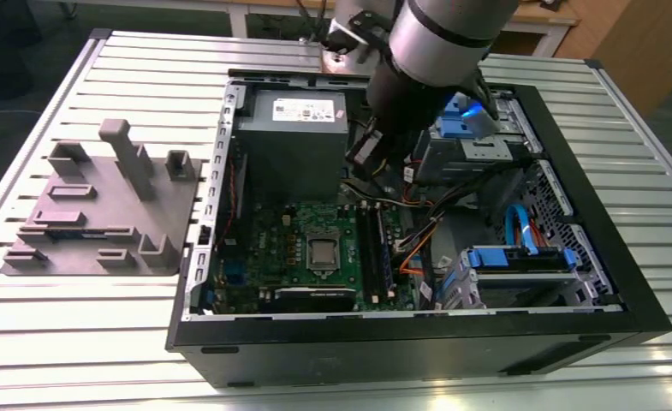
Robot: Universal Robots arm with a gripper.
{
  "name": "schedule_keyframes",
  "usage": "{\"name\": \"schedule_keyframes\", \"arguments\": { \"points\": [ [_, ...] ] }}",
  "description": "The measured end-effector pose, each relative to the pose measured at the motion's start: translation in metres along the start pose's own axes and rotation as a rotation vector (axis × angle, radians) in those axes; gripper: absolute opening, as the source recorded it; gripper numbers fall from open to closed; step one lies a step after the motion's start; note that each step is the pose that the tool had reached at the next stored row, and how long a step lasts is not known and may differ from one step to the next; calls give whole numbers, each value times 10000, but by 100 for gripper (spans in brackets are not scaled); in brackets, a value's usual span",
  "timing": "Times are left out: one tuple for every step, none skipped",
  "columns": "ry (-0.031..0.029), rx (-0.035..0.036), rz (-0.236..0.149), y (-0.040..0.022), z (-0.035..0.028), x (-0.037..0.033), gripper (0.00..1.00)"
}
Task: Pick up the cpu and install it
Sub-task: 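Install the first cpu locking lever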
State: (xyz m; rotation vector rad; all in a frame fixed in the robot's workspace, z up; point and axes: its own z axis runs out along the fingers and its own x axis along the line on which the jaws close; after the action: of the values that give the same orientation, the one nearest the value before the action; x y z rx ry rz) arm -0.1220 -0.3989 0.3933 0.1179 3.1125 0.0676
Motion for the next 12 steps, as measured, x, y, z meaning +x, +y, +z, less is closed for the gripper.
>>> {"name": "schedule_keyframes", "arguments": {
  "points": [
    [0, 0, 1, 0, 0, 0, 10],
    [0, 0, 1, 0, 0, 0, 10],
    [0, 0, 0, 0, 0, 0, 10],
    [0, 0, 0, 0, 0, 0, 10],
    [0, 0, 0, 0, 0, 0, 10],
    [0, -1, 0, 0, 0, 0, 10],
    [0, 0, 0, 0, 0, 0, 10],
    [0, 0, 0, 0, 0, 0, 10],
    [0, 0, 0, 0, 0, 0, 10],
    [0, 0, 0, 0, 0, 0, 10],
    [0, 0, 1, 0, 0, 0, 10],
    [1, 0, 0, 0, 0, 0, 10]
  ]
}}
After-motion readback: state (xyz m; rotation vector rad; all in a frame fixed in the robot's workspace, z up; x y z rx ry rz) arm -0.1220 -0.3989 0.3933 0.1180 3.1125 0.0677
